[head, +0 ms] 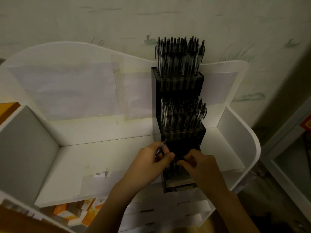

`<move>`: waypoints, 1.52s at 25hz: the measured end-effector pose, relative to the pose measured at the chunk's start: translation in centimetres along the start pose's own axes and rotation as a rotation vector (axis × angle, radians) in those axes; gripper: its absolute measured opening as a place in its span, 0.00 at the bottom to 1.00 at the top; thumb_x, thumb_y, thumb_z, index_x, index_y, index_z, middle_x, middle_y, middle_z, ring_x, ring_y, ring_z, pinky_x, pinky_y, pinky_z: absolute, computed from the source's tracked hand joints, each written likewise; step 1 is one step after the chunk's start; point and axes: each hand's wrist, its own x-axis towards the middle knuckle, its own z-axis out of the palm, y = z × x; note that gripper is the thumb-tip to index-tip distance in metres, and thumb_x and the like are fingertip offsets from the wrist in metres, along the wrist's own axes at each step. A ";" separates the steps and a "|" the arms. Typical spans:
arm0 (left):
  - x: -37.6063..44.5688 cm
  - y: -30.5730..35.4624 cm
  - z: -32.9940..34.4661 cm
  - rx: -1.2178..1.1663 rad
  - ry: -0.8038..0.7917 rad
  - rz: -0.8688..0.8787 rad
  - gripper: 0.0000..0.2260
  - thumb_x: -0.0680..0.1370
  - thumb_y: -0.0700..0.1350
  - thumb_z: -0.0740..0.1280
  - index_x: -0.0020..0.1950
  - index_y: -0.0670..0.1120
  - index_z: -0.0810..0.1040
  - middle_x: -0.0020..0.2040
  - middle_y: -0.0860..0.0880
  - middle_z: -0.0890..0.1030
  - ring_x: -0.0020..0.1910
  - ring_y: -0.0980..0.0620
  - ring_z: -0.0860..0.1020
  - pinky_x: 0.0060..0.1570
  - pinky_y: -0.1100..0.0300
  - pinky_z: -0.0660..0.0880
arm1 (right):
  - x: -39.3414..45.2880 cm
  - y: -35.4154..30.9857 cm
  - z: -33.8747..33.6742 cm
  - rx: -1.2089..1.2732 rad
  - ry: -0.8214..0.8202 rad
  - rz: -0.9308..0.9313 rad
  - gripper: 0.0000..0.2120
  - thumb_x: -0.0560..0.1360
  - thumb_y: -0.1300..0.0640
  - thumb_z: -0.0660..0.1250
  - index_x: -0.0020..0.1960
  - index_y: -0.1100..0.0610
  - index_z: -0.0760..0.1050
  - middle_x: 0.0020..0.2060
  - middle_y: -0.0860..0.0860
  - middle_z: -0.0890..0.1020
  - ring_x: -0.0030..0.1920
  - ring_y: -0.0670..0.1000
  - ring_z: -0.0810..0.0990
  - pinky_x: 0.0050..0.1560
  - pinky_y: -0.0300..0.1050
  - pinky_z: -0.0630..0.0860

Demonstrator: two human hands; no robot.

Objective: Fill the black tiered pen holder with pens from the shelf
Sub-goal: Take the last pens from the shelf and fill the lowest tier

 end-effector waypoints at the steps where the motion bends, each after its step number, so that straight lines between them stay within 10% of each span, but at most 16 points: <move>1: 0.0 0.0 0.0 -0.001 0.003 -0.001 0.07 0.77 0.51 0.68 0.41 0.51 0.75 0.29 0.61 0.76 0.28 0.63 0.73 0.30 0.73 0.67 | -0.2 0.3 0.1 0.015 0.004 0.011 0.09 0.69 0.53 0.76 0.41 0.56 0.78 0.33 0.47 0.82 0.35 0.42 0.81 0.37 0.39 0.80; 15: 0.0 1.3 1.3 0.049 -0.091 0.075 0.05 0.74 0.45 0.72 0.47 0.49 0.79 0.36 0.55 0.79 0.34 0.59 0.78 0.35 0.65 0.76 | 0.4 -4.5 -2.0 0.314 0.095 0.001 0.10 0.69 0.47 0.73 0.46 0.51 0.83 0.42 0.45 0.83 0.45 0.43 0.81 0.44 0.30 0.75; 24: -0.1 2.5 1.0 0.235 -0.012 0.109 0.06 0.75 0.51 0.69 0.50 0.54 0.76 0.42 0.56 0.77 0.39 0.58 0.77 0.38 0.60 0.76 | 1.8 -5.5 -5.8 0.751 0.195 0.244 0.09 0.74 0.64 0.70 0.44 0.50 0.83 0.39 0.48 0.87 0.41 0.46 0.85 0.41 0.32 0.79; 38: -1.4 2.1 0.2 0.585 0.204 0.171 0.27 0.78 0.56 0.64 0.76 0.57 0.62 0.73 0.58 0.68 0.68 0.58 0.70 0.62 0.68 0.64 | -0.2 0.3 -3.3 0.170 0.156 -0.065 0.11 0.71 0.64 0.74 0.50 0.51 0.80 0.40 0.41 0.82 0.45 0.35 0.80 0.46 0.22 0.72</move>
